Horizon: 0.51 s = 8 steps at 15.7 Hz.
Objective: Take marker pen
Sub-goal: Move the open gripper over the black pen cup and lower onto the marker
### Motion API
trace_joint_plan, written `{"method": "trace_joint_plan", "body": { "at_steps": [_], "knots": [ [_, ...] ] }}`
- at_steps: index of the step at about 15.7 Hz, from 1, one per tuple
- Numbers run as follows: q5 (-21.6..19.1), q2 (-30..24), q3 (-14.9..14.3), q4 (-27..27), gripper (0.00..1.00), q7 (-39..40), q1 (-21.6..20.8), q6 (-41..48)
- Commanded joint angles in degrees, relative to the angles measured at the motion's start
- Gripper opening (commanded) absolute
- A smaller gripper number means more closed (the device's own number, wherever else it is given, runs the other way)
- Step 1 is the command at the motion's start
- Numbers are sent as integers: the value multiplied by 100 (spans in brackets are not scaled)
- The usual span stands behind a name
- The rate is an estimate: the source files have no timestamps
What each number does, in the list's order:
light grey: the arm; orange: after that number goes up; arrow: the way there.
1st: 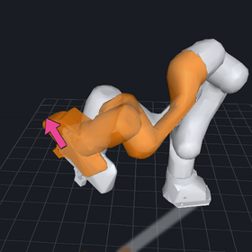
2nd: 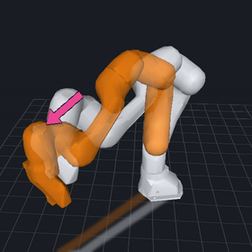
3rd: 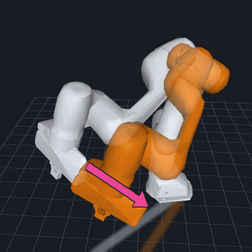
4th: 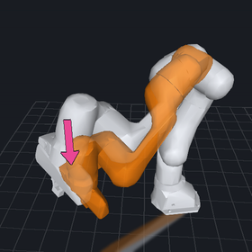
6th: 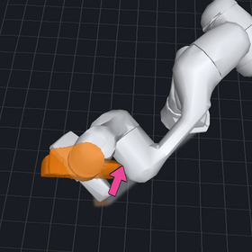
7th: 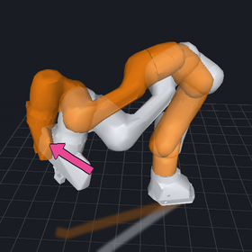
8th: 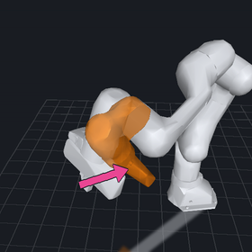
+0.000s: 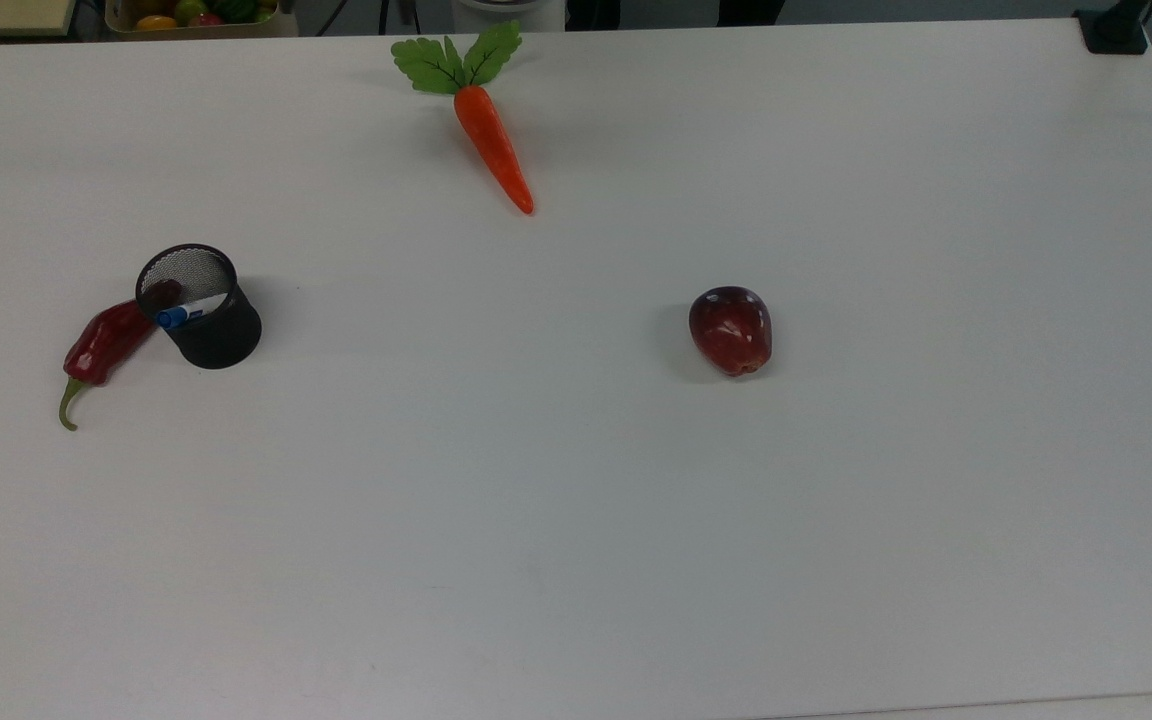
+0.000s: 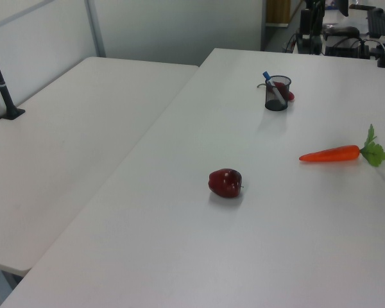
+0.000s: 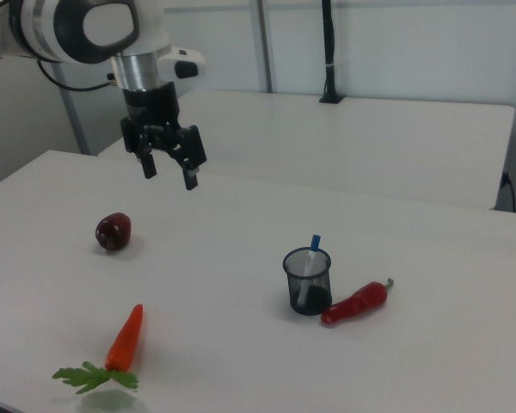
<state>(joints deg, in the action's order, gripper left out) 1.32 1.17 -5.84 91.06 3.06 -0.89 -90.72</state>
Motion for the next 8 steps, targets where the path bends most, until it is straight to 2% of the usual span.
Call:
{"method": "trace_joint_plan", "body": {
  "at_steps": [1, 8],
  "knots": [
    [79, 199, -22, 122, 100, 352, 395, -454],
    [88, 955, -22, 122, 100, 1028, 932, -1729]
  ]
}}
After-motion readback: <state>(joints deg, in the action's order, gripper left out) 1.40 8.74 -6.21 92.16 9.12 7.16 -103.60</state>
